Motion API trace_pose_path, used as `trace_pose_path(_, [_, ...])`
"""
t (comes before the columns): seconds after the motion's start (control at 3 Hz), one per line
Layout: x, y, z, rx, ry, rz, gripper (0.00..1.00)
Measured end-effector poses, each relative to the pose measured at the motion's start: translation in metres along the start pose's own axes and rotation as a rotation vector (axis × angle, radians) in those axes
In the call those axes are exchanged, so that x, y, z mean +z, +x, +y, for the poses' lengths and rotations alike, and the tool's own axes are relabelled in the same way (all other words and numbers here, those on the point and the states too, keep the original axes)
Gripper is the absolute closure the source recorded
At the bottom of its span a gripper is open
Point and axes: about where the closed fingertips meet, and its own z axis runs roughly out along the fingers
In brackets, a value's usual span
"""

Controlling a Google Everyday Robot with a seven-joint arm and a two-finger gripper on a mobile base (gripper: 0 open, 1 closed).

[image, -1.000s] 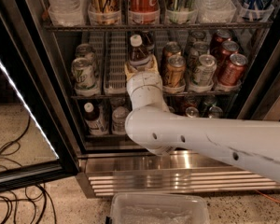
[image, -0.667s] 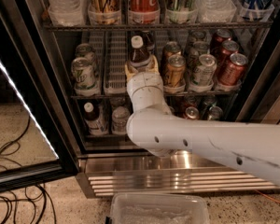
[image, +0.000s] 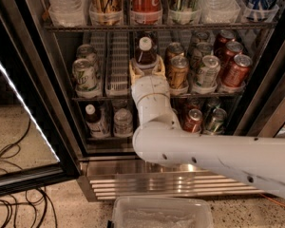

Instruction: Pick blue plastic bottle from middle shelf of fridge

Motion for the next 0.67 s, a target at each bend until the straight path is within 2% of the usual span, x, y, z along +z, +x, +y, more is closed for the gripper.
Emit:
trace_pose_path(0.33, [-0.008, -0.009, -0.001, 0.049, 0.004, -0.07, 1.0])
trace_pose_path(0.67, [-0.019, -0.03, -0.003, 0.105, 0.008, -0.175, 1.0])
